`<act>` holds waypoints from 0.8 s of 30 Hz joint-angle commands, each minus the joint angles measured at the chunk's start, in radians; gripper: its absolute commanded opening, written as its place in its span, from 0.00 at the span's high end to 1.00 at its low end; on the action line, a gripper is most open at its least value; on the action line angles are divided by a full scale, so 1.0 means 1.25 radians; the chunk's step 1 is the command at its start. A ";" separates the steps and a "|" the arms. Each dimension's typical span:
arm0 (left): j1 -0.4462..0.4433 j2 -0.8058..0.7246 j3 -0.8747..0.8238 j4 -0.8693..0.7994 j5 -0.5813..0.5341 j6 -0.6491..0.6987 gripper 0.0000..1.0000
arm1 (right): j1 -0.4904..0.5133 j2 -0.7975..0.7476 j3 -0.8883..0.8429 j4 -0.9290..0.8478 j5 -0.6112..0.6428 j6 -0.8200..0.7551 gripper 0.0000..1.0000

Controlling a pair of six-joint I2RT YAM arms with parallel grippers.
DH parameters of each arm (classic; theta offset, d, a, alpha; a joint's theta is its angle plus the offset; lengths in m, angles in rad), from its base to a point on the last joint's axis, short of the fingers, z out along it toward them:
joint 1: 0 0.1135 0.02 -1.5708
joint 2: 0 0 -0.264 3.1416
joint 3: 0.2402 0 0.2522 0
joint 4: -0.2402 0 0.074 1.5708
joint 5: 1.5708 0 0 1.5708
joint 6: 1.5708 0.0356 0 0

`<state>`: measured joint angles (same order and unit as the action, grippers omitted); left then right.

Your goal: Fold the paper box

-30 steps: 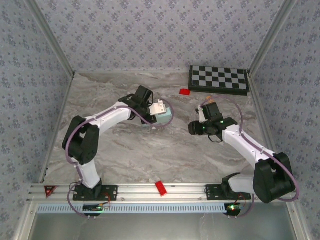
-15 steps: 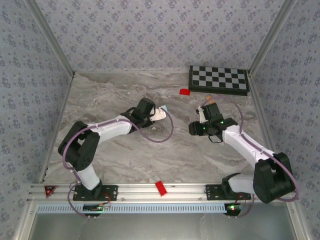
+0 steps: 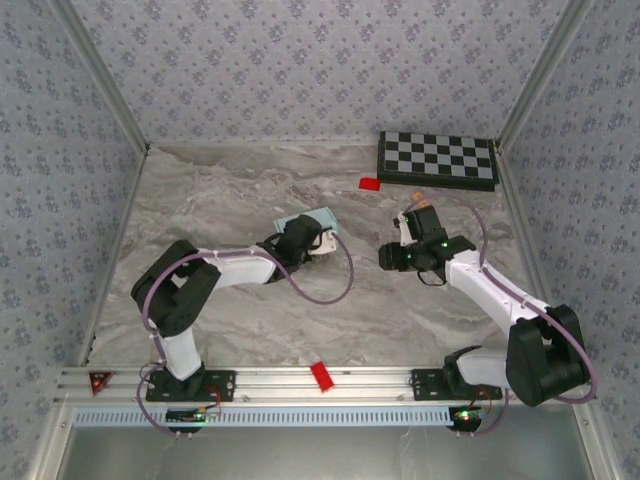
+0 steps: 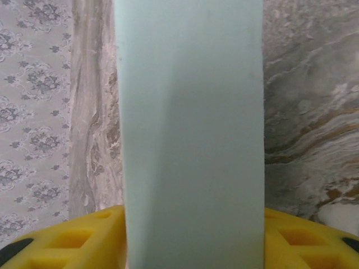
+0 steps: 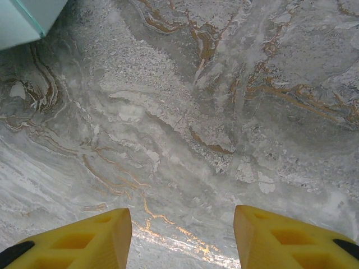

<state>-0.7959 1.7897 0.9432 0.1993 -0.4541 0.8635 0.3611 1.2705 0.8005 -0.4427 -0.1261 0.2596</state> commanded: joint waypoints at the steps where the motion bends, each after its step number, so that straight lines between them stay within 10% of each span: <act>1: -0.012 0.017 -0.004 0.023 -0.018 -0.004 0.43 | -0.005 0.013 -0.007 0.004 0.005 0.015 0.47; 24: -0.016 -0.056 0.010 -0.065 0.075 -0.080 0.05 | -0.010 0.019 -0.018 0.004 0.010 0.015 0.47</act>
<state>-0.8120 1.7756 0.9356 0.1585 -0.4030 0.8082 0.3534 1.2846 0.7891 -0.4370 -0.1261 0.2699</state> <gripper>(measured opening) 0.943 0.527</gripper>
